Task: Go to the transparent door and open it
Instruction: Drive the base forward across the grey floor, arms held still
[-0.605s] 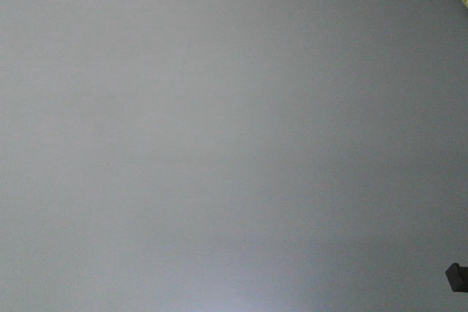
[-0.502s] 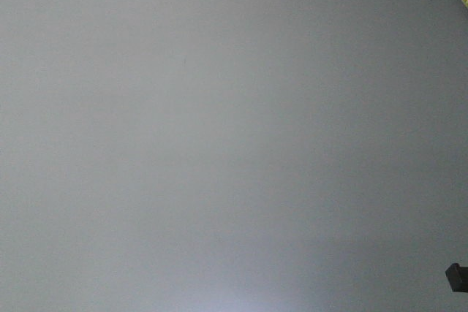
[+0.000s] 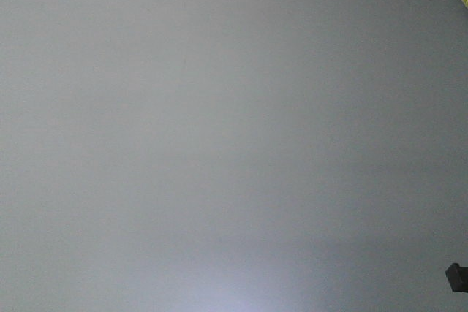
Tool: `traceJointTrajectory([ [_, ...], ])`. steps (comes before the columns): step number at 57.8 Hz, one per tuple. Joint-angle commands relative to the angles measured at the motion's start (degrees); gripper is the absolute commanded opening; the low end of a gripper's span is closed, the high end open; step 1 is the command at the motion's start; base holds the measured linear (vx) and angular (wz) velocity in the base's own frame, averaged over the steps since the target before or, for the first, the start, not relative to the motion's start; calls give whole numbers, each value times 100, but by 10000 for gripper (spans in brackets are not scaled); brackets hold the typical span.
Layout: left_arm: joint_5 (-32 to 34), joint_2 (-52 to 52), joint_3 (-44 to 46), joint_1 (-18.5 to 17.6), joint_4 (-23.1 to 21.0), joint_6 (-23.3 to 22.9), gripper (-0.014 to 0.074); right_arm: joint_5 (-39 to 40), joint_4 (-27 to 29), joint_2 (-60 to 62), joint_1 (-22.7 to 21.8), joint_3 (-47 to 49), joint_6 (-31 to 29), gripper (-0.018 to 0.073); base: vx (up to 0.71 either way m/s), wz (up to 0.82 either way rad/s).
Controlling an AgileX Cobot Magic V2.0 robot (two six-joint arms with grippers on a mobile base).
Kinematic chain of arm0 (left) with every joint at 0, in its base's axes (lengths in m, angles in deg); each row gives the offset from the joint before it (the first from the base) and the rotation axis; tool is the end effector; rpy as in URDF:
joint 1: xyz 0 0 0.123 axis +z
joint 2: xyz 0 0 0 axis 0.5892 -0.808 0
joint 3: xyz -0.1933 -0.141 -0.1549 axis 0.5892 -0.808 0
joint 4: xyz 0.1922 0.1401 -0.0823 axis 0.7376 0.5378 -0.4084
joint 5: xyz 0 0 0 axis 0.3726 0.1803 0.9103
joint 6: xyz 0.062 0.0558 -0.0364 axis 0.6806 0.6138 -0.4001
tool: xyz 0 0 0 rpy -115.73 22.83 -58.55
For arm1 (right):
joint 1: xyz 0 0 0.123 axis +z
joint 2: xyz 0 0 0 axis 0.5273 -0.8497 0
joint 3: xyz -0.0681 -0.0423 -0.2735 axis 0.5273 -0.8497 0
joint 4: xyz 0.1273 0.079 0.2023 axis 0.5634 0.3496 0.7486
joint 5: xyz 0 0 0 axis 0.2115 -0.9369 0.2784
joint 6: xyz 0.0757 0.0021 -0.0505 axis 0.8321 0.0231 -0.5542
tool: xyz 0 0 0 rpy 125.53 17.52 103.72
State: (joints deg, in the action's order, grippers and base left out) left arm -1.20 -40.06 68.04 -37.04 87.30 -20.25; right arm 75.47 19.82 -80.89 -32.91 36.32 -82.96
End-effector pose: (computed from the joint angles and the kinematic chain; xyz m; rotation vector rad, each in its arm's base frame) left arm 0.0559 -0.0012 0.2101 0.0096 1.4288 -0.0195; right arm 0.0562 -0.0026 0.1866 0.0354 1.6932 -0.0222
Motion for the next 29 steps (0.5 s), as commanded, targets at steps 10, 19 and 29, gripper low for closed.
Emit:
traceJointTrajectory([
  [10,473,21,-83,-35,-41,-1,-6,458,-66,88,-23,-32,0,-9,0,0],
  [19,473,21,-83,-35,-41,-1,-6,458,-66,88,-23,-32,0,-9,2,0],
  [29,473,21,-83,-35,-41,-1,-6,458,-66,88,-23,-32,0,-9,6,2],
])
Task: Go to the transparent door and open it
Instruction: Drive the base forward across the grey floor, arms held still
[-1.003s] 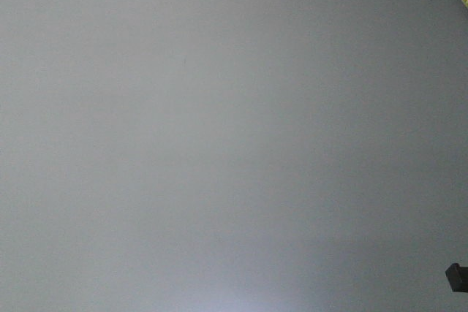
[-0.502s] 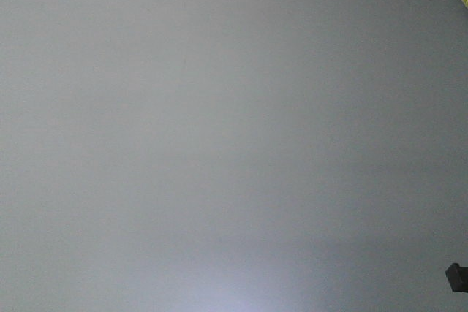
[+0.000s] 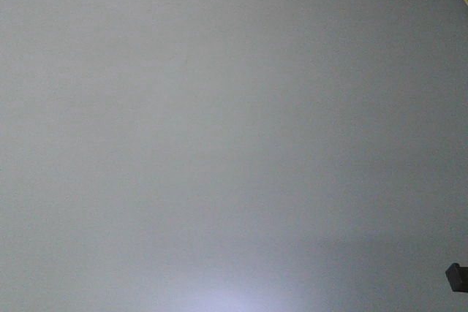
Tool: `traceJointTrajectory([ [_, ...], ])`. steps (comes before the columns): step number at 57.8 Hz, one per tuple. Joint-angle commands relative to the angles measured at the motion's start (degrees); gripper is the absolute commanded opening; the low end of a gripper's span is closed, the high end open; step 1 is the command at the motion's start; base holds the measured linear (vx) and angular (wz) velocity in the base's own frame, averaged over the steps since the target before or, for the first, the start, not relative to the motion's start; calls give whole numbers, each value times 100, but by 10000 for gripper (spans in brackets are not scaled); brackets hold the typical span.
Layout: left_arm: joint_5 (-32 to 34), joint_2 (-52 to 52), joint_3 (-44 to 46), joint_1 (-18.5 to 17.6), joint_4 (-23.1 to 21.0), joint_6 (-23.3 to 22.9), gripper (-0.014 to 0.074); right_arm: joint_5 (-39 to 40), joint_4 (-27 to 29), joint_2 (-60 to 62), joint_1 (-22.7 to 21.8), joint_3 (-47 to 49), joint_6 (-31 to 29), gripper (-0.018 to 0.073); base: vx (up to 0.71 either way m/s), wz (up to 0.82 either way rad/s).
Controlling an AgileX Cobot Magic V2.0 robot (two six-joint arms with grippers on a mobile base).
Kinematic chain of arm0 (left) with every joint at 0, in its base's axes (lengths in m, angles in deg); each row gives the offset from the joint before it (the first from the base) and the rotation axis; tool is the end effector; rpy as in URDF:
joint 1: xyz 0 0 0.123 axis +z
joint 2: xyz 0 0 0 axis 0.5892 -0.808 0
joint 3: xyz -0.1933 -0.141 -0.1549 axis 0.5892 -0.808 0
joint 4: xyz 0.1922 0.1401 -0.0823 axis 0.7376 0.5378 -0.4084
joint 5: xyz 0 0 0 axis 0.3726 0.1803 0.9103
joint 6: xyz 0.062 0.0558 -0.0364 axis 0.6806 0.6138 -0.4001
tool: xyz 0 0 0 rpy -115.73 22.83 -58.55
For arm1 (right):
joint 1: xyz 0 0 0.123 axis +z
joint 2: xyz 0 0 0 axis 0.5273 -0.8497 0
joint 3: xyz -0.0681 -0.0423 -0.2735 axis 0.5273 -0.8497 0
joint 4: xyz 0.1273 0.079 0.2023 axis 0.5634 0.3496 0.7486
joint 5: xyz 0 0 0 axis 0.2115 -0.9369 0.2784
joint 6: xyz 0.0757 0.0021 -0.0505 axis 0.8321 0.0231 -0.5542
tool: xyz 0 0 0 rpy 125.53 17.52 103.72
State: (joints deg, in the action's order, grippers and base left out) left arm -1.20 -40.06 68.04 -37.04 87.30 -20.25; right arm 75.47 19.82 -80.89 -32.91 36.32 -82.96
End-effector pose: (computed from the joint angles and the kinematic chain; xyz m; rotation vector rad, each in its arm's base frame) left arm 0.0559 -0.0012 0.2101 0.0096 1.4288 -0.0195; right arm 0.0562 -0.0026 0.1866 0.0354 1.6932 -0.0222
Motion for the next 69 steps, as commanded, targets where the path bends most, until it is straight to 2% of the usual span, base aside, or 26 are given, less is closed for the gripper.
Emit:
traceJointTrajectory([
  [1,473,21,-83,-35,-41,-1,-6,458,-66,88,-23,-32,0,-9,8,5],
  [42,473,21,-83,-35,-41,-1,-6,458,-66,88,-23,-32,0,-9,15,9],
  [69,473,21,-83,-35,-41,-1,-6,458,-66,88,-23,-32,0,-9,27,2],
])
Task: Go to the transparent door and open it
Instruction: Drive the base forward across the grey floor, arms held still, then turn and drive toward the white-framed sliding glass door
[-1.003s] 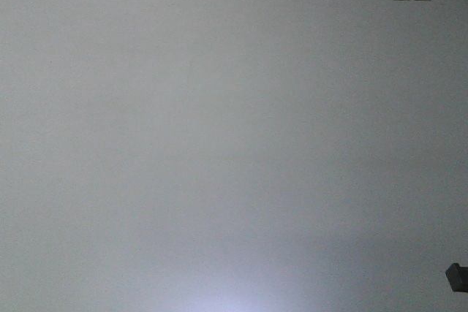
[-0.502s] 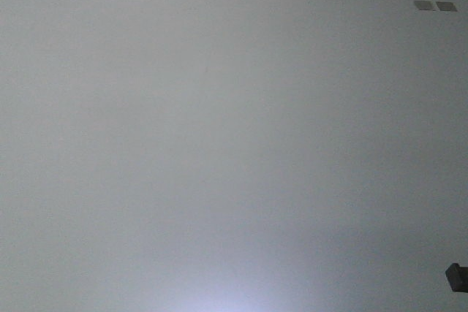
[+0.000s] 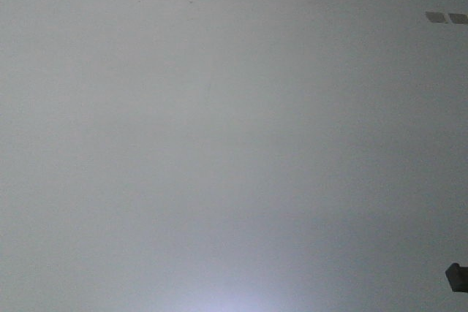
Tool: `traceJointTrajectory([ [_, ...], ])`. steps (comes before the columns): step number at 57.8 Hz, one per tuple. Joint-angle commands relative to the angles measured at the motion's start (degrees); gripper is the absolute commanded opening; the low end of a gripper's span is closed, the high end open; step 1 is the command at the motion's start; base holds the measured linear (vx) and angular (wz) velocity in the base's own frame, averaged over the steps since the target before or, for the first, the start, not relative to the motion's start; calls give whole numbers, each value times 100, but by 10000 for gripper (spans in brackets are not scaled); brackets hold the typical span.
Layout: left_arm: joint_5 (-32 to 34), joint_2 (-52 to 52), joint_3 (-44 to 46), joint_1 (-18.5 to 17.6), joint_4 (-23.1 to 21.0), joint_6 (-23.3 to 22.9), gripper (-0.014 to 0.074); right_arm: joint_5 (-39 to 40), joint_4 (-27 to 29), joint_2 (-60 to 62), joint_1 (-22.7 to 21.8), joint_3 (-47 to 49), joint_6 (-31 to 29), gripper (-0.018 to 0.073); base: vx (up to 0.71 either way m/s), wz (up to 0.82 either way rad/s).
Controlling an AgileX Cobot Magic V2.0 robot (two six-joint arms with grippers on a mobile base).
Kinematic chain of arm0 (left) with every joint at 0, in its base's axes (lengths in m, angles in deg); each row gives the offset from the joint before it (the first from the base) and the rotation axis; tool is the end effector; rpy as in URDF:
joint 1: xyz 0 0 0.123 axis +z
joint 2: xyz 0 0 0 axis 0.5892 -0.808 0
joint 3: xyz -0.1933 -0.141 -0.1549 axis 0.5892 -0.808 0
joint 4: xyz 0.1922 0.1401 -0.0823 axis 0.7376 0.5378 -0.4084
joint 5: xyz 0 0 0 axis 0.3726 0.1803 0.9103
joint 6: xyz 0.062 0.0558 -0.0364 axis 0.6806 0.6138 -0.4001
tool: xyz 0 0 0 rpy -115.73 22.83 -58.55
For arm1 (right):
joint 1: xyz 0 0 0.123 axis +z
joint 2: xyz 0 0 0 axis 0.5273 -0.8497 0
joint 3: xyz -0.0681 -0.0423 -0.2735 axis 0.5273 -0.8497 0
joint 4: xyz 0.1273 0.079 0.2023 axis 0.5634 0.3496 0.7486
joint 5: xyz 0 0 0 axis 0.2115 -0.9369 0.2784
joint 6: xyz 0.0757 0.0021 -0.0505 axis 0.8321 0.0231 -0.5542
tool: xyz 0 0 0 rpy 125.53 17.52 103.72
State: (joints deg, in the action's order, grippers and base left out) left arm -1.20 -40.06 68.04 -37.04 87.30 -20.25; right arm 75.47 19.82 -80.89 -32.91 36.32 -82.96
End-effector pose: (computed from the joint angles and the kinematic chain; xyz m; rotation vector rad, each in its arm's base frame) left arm 0.0559 -0.0012 0.2101 0.0096 1.4288 -0.0195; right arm 0.0562 -0.0026 0.1866 0.0354 1.6932 -0.0222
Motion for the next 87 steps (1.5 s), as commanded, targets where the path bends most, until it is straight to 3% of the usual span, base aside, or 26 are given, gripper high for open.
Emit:
traceJointTrajectory([
  [1,473,21,-83,-35,-41,-1,-6,458,-66,88,-23,-32,0,-9,35,8],
  [87,473,21,-83,-35,-41,-1,-6,458,-66,88,-23,-32,0,-9,49,24],
])
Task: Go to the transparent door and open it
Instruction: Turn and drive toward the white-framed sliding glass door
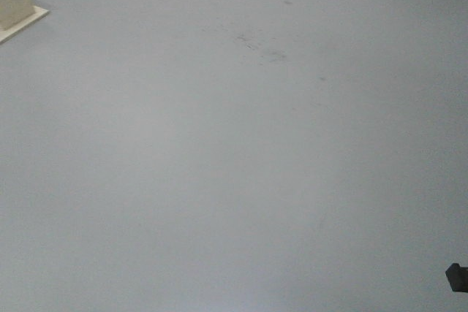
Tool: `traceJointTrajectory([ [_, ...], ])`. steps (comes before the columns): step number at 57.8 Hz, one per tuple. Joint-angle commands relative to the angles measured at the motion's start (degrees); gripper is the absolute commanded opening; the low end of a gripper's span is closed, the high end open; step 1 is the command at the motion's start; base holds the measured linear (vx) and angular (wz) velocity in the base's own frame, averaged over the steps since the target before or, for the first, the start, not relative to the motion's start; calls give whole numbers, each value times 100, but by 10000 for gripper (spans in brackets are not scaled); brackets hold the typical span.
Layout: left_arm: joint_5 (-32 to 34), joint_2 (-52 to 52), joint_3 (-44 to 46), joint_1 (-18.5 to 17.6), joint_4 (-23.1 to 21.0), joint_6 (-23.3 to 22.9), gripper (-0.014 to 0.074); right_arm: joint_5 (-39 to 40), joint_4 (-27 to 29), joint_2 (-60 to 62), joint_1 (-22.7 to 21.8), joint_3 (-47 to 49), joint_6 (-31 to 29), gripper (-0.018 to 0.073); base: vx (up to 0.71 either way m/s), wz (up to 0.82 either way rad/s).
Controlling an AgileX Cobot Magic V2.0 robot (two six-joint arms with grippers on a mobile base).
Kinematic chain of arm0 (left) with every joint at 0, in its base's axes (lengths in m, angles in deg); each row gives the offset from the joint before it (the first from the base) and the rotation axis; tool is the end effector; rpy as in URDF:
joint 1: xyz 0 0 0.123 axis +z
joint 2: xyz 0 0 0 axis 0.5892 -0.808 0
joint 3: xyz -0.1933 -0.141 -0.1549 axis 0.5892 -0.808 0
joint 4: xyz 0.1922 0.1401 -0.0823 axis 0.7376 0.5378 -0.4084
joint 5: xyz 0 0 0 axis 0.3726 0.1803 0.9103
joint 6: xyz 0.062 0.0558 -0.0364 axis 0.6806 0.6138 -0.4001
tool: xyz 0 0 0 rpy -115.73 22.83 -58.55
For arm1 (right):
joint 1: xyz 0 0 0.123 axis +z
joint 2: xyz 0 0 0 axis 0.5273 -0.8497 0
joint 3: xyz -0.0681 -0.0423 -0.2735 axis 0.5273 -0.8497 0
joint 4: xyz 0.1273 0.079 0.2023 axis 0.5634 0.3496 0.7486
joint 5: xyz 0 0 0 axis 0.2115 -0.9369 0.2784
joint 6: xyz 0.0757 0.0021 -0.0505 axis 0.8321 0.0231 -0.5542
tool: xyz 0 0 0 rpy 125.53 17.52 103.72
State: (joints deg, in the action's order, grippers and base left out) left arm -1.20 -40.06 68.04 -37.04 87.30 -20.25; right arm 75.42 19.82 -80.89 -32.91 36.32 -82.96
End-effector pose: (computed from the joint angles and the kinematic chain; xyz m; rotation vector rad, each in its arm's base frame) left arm 0.0559 -0.0012 0.2101 0.0096 1.4288 -0.0195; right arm 0.0562 -0.0026 0.1865 0.0355 1.6941 -0.0223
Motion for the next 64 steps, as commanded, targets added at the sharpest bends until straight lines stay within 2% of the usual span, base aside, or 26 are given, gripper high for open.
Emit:
traceJointTrajectory([
  [1,473,21,-83,-35,-41,-1,-6,463,-66,88,-23,-32,0,-9,55,43],
  [64,473,21,-83,-35,-41,-1,-6,463,-66,88,-23,-32,0,-9,56,40],
])
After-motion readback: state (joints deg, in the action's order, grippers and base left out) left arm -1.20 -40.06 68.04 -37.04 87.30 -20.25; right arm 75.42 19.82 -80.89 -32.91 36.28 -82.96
